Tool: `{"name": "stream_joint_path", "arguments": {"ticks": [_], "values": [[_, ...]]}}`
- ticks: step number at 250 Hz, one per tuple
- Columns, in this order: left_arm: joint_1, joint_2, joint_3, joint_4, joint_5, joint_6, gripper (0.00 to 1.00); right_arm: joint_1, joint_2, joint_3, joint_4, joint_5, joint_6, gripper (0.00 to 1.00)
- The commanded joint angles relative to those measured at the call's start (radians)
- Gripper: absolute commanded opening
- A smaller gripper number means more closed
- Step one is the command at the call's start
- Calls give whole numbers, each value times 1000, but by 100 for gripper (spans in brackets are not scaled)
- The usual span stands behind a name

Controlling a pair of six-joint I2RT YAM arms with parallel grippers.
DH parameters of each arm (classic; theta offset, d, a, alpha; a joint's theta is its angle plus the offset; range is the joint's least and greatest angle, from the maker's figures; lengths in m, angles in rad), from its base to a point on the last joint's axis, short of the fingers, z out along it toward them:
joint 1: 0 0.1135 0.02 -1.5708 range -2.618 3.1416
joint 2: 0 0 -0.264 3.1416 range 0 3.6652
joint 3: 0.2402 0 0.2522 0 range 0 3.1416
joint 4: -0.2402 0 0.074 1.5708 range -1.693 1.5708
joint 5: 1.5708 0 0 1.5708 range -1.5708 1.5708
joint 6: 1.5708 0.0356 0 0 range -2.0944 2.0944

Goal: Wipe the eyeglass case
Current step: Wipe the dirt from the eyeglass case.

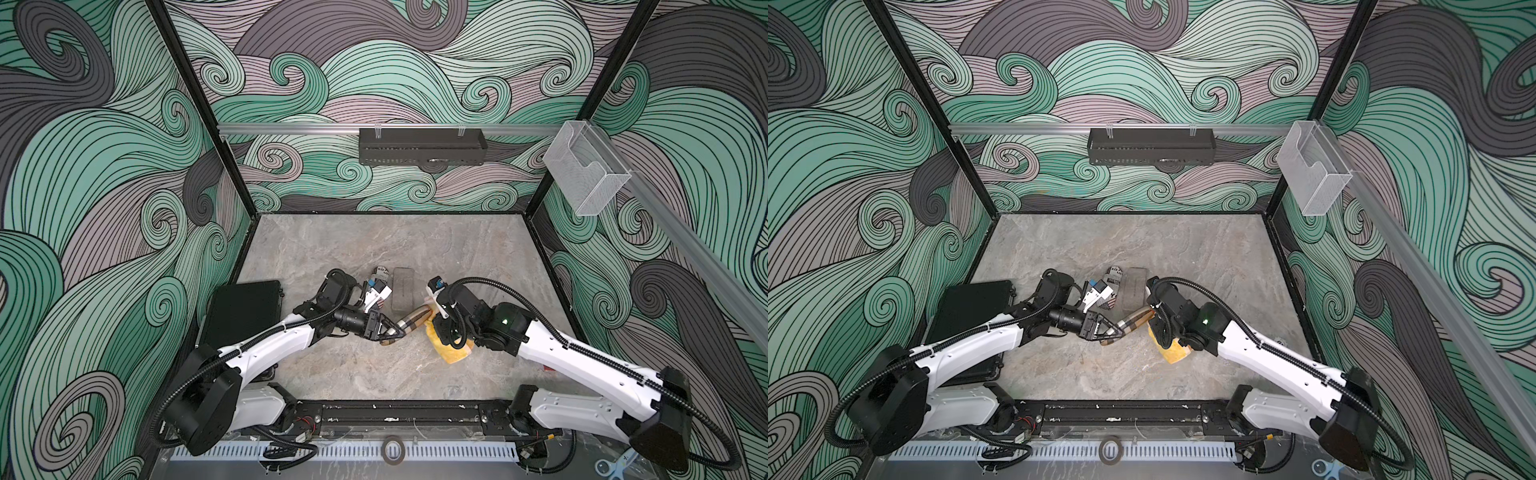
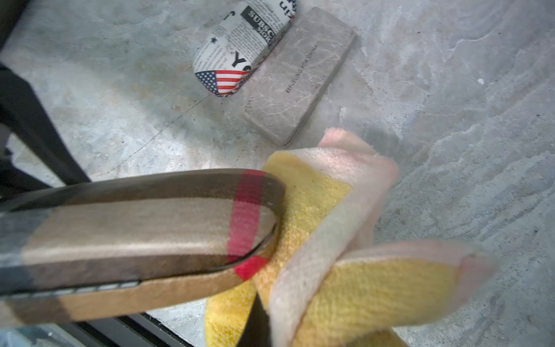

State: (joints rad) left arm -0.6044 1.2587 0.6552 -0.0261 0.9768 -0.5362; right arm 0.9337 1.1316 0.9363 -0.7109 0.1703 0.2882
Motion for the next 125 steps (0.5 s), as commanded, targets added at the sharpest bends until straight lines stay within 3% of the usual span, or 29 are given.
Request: {"name": "stream_joint_path", "arguments": {"ticks": [1, 34, 61, 92, 125], "values": [[-8, -21, 29, 10, 31, -2, 49, 46, -9, 19, 77, -131, -25, 0], [-14, -29, 25, 13, 32, 4, 49, 72, -9, 20, 151, -262, -20, 0], [-16, -45, 0, 55, 45, -20, 49, 59, -60, 6, 155, -173, 18, 0], [-18, -53, -53, 193, 73, -85, 49, -47, -139, -22, 115, -102, 84, 0], [-17, -66, -70, 226, 76, -94, 49, -188, -251, -73, 131, -160, 142, 0]]}}
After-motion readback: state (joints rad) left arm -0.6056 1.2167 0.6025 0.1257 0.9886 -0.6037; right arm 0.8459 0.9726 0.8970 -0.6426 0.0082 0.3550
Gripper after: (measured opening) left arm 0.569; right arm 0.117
